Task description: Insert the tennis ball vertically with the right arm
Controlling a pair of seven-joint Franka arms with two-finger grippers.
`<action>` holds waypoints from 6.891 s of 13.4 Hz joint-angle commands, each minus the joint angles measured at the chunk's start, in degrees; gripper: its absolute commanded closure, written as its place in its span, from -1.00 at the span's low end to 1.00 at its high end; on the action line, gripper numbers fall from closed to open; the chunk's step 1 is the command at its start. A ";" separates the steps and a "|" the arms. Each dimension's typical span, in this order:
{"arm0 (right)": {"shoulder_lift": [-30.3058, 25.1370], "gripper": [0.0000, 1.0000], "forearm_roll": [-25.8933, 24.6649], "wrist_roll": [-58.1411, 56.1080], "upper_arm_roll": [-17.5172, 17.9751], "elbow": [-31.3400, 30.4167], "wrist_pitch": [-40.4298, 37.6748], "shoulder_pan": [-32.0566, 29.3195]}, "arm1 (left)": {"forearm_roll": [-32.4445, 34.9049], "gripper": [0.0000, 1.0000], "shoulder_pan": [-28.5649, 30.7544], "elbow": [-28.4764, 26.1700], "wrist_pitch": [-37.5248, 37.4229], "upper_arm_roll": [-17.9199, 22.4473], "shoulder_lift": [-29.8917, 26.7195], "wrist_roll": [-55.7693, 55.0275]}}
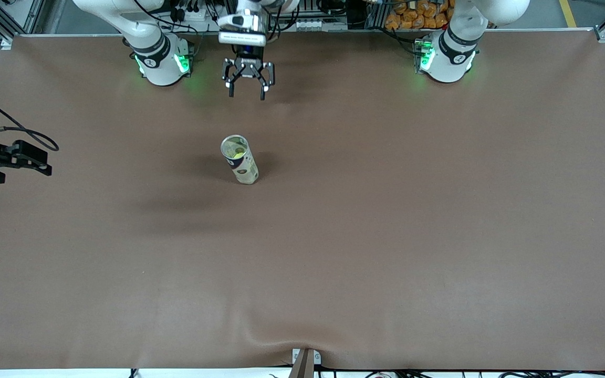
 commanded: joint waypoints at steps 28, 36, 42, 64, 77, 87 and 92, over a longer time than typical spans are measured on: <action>-2.75 -1.00 -1.15 0.04 1.55 6.25 -2.89 0.93 | -63.32 -1.00 48.79 4.87 -20.88 1.21 -36.97 58.34; -2.83 -1.00 -1.15 -0.05 1.46 6.17 -3.07 0.92 | -73.61 -1.00 69.91 5.32 -24.05 1.74 -36.97 93.68; -2.83 -1.00 -1.15 0.04 1.46 6.25 -3.07 0.92 | -78.80 -1.00 73.00 5.32 -31.35 9.37 -36.97 109.34; -2.83 -1.00 -1.15 -0.05 1.55 6.25 -3.06 0.92 | -72.83 -1.00 64.65 6.03 -28.28 21.60 -32.05 119.38; -2.83 -1.00 -1.15 -0.05 1.55 6.17 -3.07 0.92 | -69.58 -1.00 61.83 2.86 -30.91 18.01 -34.95 115.77; -2.83 -1.00 -1.15 -0.05 1.55 6.16 -2.98 1.01 | -70.54 -1.00 62.10 4.09 -30.21 18.62 -34.60 115.60; -2.83 -1.00 -1.15 -0.05 1.55 6.16 -2.98 1.01 | -72.12 -1.00 62.19 4.62 -30.74 19.05 -35.04 112.87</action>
